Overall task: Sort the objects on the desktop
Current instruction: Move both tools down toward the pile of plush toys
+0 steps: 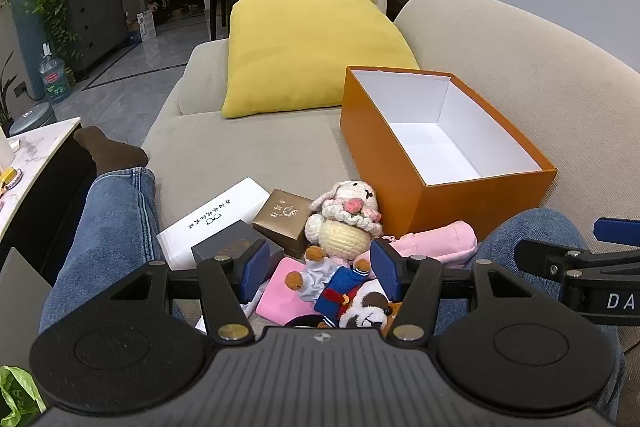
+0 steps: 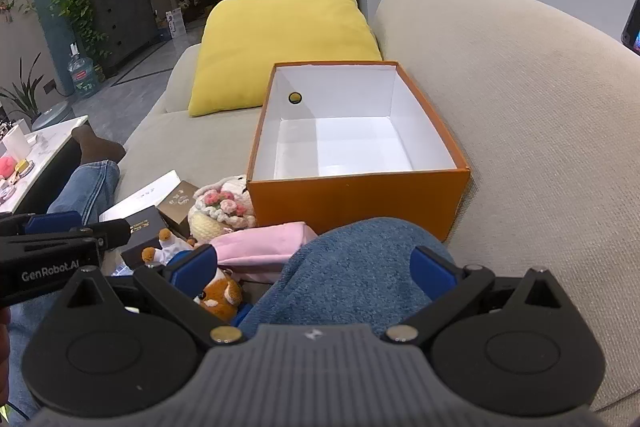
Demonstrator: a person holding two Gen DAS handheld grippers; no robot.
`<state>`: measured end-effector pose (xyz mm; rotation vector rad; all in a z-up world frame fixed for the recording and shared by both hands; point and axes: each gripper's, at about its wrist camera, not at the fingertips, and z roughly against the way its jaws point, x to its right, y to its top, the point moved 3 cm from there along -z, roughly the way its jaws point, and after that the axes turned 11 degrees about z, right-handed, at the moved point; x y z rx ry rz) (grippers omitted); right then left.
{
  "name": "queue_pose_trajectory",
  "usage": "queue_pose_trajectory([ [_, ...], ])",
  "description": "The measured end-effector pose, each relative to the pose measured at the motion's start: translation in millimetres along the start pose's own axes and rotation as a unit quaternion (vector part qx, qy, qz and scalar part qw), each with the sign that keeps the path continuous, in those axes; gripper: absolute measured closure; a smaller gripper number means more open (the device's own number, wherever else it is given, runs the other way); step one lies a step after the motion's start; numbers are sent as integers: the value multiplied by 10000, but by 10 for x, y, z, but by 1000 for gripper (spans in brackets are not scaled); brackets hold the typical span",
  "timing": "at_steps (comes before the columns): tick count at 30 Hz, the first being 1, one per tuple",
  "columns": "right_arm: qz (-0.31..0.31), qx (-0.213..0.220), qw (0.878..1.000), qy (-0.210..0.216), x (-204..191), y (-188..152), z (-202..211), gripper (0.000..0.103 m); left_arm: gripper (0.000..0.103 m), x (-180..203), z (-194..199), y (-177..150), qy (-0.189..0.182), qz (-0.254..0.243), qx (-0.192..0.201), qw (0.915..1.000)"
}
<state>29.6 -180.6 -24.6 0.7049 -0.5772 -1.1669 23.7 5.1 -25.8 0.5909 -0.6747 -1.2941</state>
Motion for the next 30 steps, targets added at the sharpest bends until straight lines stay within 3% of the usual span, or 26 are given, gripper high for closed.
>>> queue_pose_trajectory([
  [13, 8, 15, 10000, 84, -24, 10, 8, 1, 37, -34, 11, -4, 8, 29, -34, 10000],
  [17, 286, 59, 9994, 194, -51, 49, -23, 3, 38, -99, -3, 9, -7, 18, -148, 9999],
  [23, 1025, -55, 9931, 571, -165, 171, -191, 29, 62, -212, -67, 16, -41, 14, -393, 9992],
  [30, 1658, -410, 9754, 1396, -420, 223, -465, 52, 71, -268, -231, -77, -170, -94, -863, 9961],
])
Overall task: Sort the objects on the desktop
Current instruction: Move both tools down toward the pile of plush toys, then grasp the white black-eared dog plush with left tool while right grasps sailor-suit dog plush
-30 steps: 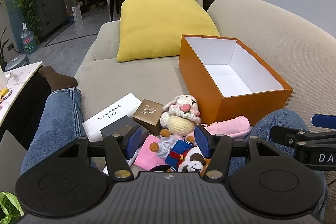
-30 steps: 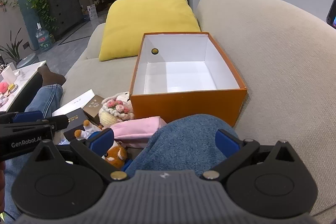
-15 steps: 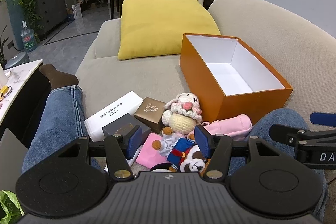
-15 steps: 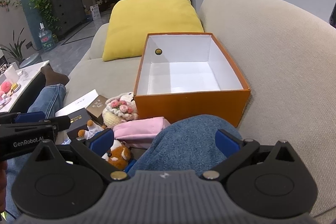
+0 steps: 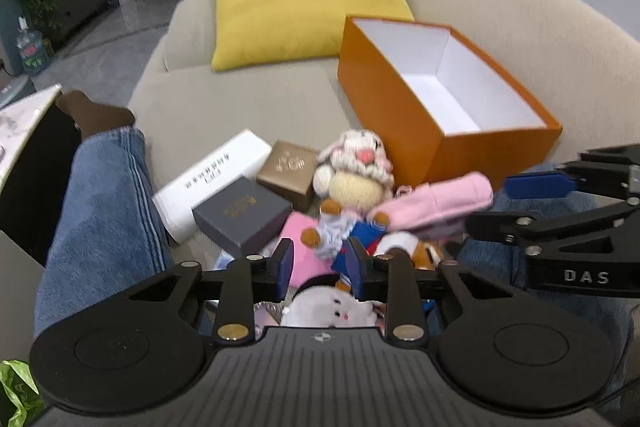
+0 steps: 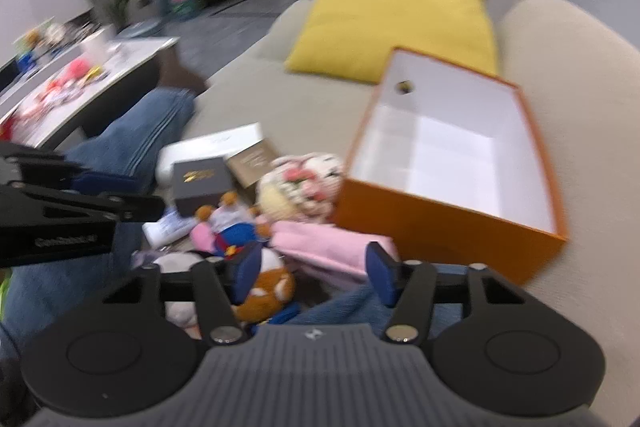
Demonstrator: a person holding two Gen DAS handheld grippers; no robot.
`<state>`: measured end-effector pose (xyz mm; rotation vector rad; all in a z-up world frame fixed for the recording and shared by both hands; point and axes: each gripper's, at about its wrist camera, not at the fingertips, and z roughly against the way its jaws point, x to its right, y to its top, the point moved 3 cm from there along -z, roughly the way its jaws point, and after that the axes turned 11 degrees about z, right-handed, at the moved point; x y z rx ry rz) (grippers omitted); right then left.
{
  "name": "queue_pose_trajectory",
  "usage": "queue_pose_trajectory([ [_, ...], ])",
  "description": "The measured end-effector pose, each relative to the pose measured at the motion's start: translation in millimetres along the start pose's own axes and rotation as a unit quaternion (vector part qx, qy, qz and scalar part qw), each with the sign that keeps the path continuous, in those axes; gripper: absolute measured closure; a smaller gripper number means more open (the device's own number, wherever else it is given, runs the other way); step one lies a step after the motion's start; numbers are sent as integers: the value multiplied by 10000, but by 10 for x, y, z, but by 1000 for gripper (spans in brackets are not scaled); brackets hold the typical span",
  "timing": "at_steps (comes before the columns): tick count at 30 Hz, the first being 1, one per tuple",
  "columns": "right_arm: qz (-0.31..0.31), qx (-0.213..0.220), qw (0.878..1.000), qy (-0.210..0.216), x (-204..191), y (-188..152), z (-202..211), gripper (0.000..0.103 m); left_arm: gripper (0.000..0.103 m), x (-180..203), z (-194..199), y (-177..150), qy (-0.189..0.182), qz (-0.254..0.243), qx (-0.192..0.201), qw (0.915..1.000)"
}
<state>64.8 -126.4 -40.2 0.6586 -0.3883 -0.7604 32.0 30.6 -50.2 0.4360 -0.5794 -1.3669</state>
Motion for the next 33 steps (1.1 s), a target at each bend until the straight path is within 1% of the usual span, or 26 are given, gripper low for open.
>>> queue_pose_trajectory([
  [1, 33, -62, 9999, 136, -21, 11, -53, 55, 71, -17, -44, -11, -47, 38, -125, 9999],
  [4, 135, -231, 9983, 519, -115, 28, -195, 56, 71, -82, -132, -53, -82, 164, -456, 9988],
  [7, 418, -415, 9957, 709, -238, 37, -352, 55, 71, -179, -209, -108, 32, 366, -768, 9964],
  [10, 628, -620, 9923, 867, -311, 33, -497, 55, 70, -288, -278, -162, 131, 702, -1146, 9908],
  [11, 702, -685, 9912, 891, -318, 32, -539, 55, 68, -315, -296, -180, 147, 805, -1239, 9889],
  [13, 873, -817, 9883, 950, -340, 29, -623, 54, 62, -368, -328, -241, 184, 1072, -1458, 9833],
  [14, 938, -873, 9869, 982, -342, 27, -657, 54, 52, -388, -342, -270, 191, 1208, -1562, 9801],
  [19, 1228, -1013, 9803, 1166, -357, -3, -770, 49, 49, -417, -446, -461, 93, 1836, -1995, 9625],
  [24, 1315, -1110, 9775, 1223, -325, -53, -864, 45, 43, -505, -562, -504, 141, 2453, -1947, 9496],
  [28, 1308, -1173, 9763, 1267, -301, -66, -920, 45, 39, -550, -612, -507, 100, 2692, -1955, 9430],
  [29, 1269, -1205, 9760, 1293, -290, -69, -928, 45, 35, -568, -626, -505, 43, 2789, -1956, 9402],
  [31, 1261, -1296, 9739, 1373, -297, -78, -967, 36, 32, -580, -667, -504, -75, 2897, -1991, 9362],
  [33, 1413, -1347, 9720, 1310, -350, -87, -992, 35, 30, -569, -676, -501, -113, 2919, -1959, 9361],
])
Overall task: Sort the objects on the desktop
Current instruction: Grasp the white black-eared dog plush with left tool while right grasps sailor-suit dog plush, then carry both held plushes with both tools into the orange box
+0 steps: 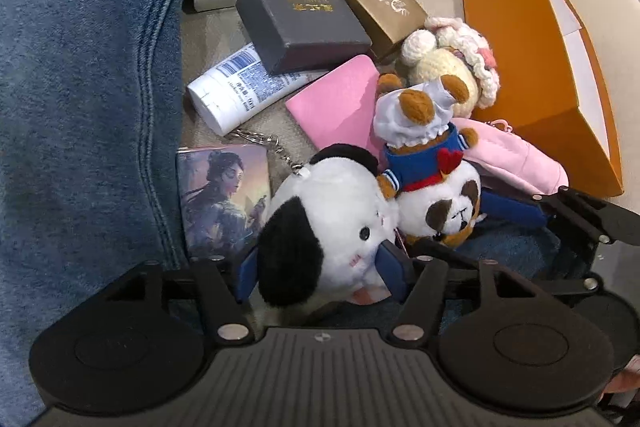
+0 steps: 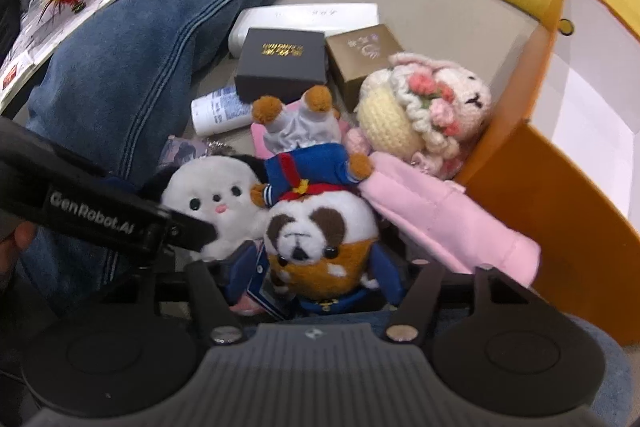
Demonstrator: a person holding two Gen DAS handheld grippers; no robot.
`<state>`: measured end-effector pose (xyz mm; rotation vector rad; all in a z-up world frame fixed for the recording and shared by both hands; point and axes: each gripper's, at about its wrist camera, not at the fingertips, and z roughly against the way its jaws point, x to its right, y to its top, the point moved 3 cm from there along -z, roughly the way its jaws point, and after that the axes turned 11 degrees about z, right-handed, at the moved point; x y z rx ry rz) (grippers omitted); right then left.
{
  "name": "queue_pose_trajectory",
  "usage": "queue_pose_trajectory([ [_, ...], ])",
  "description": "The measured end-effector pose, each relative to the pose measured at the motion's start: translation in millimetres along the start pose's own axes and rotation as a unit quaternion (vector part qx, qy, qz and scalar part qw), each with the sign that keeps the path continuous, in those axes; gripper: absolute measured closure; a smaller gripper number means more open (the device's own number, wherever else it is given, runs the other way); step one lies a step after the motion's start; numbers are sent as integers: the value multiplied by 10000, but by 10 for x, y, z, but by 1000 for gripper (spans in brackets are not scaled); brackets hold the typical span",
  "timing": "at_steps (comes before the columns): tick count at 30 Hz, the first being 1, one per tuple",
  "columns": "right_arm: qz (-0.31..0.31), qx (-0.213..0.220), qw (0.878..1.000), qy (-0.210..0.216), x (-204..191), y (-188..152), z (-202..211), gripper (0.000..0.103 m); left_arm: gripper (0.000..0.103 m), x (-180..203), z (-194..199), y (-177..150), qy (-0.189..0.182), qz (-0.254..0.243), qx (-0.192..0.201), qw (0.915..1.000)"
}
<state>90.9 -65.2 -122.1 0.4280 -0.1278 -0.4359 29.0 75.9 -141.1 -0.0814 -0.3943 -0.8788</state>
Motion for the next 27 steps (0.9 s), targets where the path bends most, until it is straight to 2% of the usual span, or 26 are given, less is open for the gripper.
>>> queue_pose_trajectory([
  [5, -29, -148, 9999, -7, 20, 45, -113, 35, 22, 26, -102, 24, -28, 24, 90, 10000],
  [13, -84, -106, 9998, -146, 12, 54, -147, 45, 31, 9, 9, 0, -192, -175, 263, 9993],
  [17, -158, 131, 9996, -209, -9, 45, -28, 49, 33, 21, 166, -17, -228, -441, 496, 9975],
  [21, -603, 411, 9971, -196, -7, 28, 90, 49, 33, 28, 377, 79, -309, -835, 620, 9941],
  [27, -1065, 1043, 9885, -259, -3, 104, 484, 50, 33, 260, 764, 200, -476, -1524, 883, 9832],
])
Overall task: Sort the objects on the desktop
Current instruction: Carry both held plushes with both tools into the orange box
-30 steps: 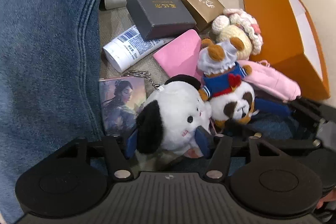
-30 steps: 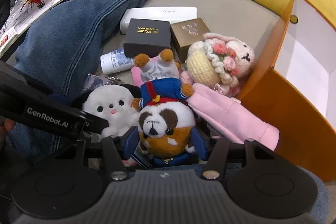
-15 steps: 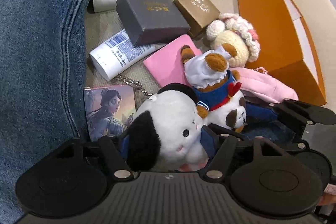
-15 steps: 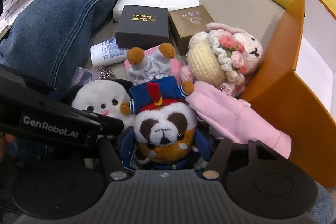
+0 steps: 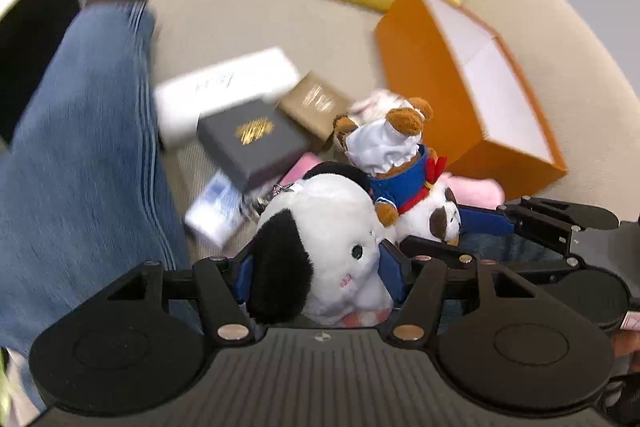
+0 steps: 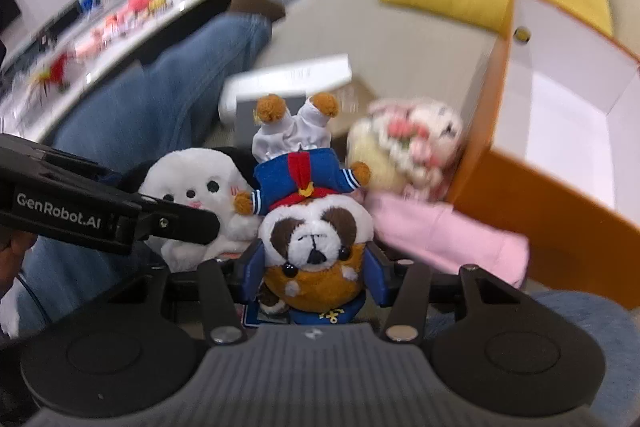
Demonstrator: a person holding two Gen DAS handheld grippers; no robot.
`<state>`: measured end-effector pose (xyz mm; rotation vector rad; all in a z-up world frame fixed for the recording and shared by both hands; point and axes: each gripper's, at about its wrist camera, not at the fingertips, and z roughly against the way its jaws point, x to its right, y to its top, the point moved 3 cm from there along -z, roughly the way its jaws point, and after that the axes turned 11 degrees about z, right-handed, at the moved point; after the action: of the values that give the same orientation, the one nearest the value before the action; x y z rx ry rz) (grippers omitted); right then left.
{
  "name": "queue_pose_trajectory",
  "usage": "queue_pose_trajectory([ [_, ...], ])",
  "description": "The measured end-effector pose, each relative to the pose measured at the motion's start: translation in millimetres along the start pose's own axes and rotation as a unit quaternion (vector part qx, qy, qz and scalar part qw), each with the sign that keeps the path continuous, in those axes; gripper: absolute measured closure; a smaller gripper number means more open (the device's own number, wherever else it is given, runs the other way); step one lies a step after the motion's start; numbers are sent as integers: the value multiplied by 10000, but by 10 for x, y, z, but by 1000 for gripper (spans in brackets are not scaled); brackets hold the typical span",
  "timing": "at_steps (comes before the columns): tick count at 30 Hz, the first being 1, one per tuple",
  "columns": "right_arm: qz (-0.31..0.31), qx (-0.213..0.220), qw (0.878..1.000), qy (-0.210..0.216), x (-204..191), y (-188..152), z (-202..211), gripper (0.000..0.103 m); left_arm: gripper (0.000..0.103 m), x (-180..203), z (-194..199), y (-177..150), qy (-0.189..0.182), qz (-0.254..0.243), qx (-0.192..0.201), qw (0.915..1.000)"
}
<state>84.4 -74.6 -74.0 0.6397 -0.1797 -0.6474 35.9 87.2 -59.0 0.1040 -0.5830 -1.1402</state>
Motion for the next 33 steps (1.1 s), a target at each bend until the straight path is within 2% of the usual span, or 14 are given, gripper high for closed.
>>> queue_pose_trajectory([
  [5, -203, 521, 9981, -247, 96, 207, 382, 50, 33, 294, 242, 242, -201, -556, 305, 9978],
  [9, -402, 954, 9919, -734, 277, 311, 735, 50, 33, 630, 408, 452, -515, -1015, 501, 9922],
  [15, -734, 1258, 9793, -1403, 645, 381, 1198, 50, 33, 1326, 388, 796, -998, -1871, 752, 9743],
  [18, -879, 1334, 9721, -1719, 838, 412, 1390, 50, 33, 1696, 250, 970, -1192, -2186, 632, 9664],
  [20, -997, 1319, 9673, -1922, 1011, 425, 1436, 50, 33, 1920, 93, 1074, -1182, -2385, 541, 9624],
  [25, -1449, 1014, 9581, -2254, 1551, 325, 1279, 49, 33, 2356, -427, 1255, -852, -2858, 156, 9544],
  [28, -1712, 724, 9586, -2157, 1813, 240, 1053, 50, 33, 2500, -796, 1252, -603, -3106, -221, 9484],
  [31, -1948, 440, 9621, -1857, 2001, 189, 782, 49, 33, 2603, -1167, 1277, -488, -3259, -634, 9420],
  [33, -2060, 222, 9615, -1805, 2106, 163, 622, 49, 33, 2566, -1334, 1276, -432, -3346, -845, 9376],
])
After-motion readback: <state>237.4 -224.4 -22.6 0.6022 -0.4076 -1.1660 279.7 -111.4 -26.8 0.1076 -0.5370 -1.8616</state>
